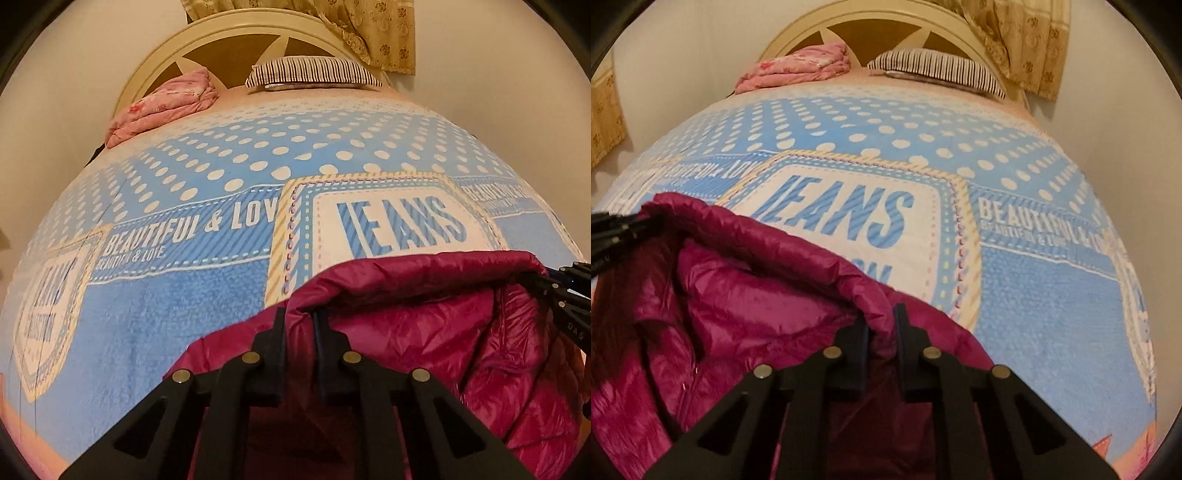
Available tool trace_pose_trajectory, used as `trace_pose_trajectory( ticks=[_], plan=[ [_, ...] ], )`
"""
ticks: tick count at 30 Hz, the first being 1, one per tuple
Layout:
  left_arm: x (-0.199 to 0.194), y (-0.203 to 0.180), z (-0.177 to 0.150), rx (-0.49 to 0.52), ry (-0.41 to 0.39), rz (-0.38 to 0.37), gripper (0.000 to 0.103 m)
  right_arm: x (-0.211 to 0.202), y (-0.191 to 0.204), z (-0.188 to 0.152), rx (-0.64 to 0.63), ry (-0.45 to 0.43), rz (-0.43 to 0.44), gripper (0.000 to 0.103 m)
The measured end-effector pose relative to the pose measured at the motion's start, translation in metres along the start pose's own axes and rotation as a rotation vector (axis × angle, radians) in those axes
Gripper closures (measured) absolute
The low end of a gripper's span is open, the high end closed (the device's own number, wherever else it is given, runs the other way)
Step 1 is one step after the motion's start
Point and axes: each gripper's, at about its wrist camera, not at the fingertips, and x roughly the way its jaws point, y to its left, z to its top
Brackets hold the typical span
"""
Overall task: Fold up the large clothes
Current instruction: 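Lower the held hem onto the collar with both tools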
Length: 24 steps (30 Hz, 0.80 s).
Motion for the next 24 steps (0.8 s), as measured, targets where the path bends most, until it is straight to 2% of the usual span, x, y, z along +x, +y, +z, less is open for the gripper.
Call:
trace_pose_trajectory(
  ticks=[7,14,17,19,20,21,23,24],
  plan=[
    [0.013,0.004,-0.03,-0.011,0.07,0.017,0.091,-0.006,0.008,-0.014,-0.052,-0.009,-0.044,0.093],
    [-0.003,-0.008,-0.052,0.054,0.025,0.026,0.091,-0.004,0.01,-0.038,-0.054,-0.004,-0.046,0.094],
    [-0.023,-0.009,-0.053,0.055,-0.02,0.027,0.089,-0.002,0.01,-0.044,-0.062,-0.01,-0.056,0.094],
    [-0.042,-0.007,-0.048,0.03,-0.053,-0.01,0.077,-0.002,0.011,-0.045,-0.062,-0.015,-0.06,0.094],
    [-0.049,-0.005,-0.046,0.014,-0.078,-0.022,0.061,-0.001,0.011,-0.045,-0.061,-0.017,-0.061,0.094],
    [-0.061,-0.002,-0.043,-0.01,-0.13,-0.027,0.039,0.0,0.011,-0.046,-0.063,-0.019,-0.063,0.094],
    [-0.077,0.001,-0.036,-0.044,-0.206,-0.011,0.018,0.001,0.012,-0.048,-0.075,-0.024,-0.071,0.094],
    [-0.083,0.001,-0.031,-0.058,-0.241,-0.024,0.017,0.002,0.012,-0.049,-0.078,-0.025,-0.073,0.094]
  ],
)
